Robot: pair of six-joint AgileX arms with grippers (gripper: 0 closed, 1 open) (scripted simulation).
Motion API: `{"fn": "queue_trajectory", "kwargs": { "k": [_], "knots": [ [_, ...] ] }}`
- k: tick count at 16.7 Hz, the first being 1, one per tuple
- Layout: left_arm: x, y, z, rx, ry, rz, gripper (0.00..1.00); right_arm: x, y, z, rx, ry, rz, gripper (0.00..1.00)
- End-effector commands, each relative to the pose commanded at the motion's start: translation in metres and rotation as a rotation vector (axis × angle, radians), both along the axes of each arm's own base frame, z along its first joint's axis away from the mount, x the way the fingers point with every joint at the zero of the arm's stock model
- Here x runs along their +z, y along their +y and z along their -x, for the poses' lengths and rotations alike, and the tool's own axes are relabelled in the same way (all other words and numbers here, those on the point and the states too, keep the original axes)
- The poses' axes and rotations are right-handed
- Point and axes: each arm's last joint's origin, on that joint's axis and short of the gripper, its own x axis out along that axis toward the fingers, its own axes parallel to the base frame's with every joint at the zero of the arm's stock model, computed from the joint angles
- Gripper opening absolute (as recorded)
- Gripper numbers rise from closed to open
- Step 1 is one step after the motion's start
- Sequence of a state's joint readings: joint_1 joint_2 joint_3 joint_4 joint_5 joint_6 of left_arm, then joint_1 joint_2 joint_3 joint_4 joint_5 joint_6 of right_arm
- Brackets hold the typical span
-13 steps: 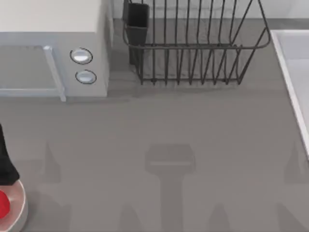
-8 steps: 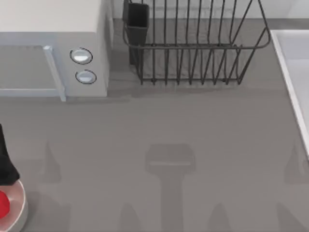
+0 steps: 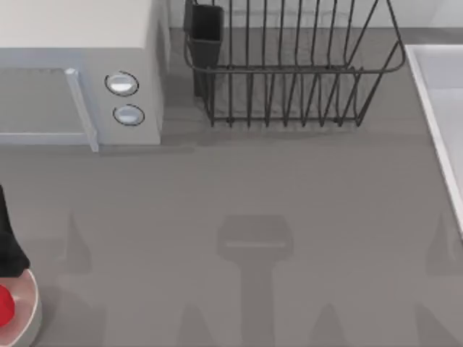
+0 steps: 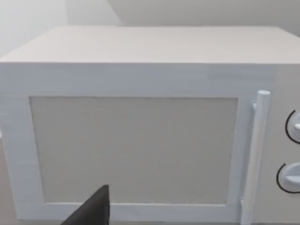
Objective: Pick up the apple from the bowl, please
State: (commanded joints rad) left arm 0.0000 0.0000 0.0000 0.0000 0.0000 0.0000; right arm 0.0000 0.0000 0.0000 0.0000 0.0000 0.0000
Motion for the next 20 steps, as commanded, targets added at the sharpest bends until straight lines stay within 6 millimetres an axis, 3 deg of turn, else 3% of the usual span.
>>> {"fn": "queue_trajectory", "kwargs": {
  "k": [13,16,20],
  "knots": [
    [0.004,0.000,0.000,0.001,0.040,-0.002,1.00,0.000,0.000,0.000,0.000,0.000,0.000,1.00],
    [0.015,0.001,-0.004,0.003,0.202,-0.007,1.00,0.000,0.000,0.000,0.000,0.000,0.000,1.00],
    [0.026,0.002,-0.017,0.004,0.596,-0.014,1.00,0.000,0.000,0.000,0.000,0.000,0.000,1.00]
  ]
}}
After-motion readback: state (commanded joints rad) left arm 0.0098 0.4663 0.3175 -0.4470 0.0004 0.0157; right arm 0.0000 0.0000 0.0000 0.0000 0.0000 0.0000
